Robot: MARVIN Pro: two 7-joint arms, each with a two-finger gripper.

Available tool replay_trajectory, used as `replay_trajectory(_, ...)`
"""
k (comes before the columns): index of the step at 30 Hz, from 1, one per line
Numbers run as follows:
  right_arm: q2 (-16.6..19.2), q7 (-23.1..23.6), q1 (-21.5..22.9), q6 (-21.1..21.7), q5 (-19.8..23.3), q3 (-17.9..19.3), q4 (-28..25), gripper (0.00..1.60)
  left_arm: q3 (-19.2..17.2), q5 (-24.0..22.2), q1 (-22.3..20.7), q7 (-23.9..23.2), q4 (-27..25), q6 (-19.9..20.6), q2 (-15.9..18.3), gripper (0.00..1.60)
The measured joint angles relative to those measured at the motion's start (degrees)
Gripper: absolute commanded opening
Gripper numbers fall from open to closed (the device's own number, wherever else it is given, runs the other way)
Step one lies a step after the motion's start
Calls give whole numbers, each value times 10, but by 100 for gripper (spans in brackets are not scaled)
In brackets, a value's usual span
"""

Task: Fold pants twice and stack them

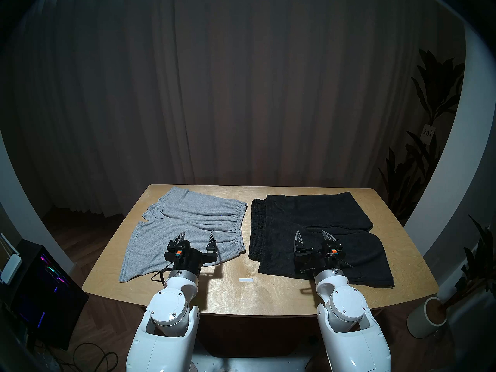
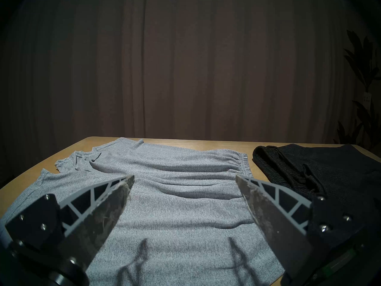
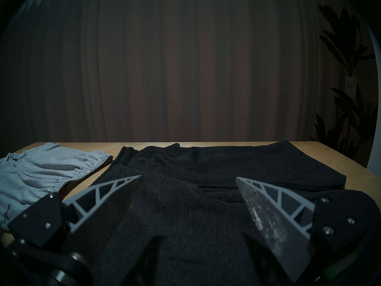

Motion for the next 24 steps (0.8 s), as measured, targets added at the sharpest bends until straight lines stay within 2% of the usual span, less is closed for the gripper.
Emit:
replay_trajectory(7,-1,2,0,0,4,1,-1,160,-3,-5,0,-3,0,-1,-2,160)
replay_trajectory(13,-4,13,-2,22,69,2,-31,160,-28,-65,7,-12,-9,2,-11,160)
replay_trajectory(18,-5,17,0,58,147,-1,-63,160,-55,-150,18,-20,-35,19,-21,160)
replay_trajectory(20,-5,17,0,65,164,-2,-68,160,-63,-173,20,-21,-42,25,-24,160)
replay_trajectory(24,-5,20,0,85,226,-10,-80,160,-92,-251,26,-22,-66,47,-33,160)
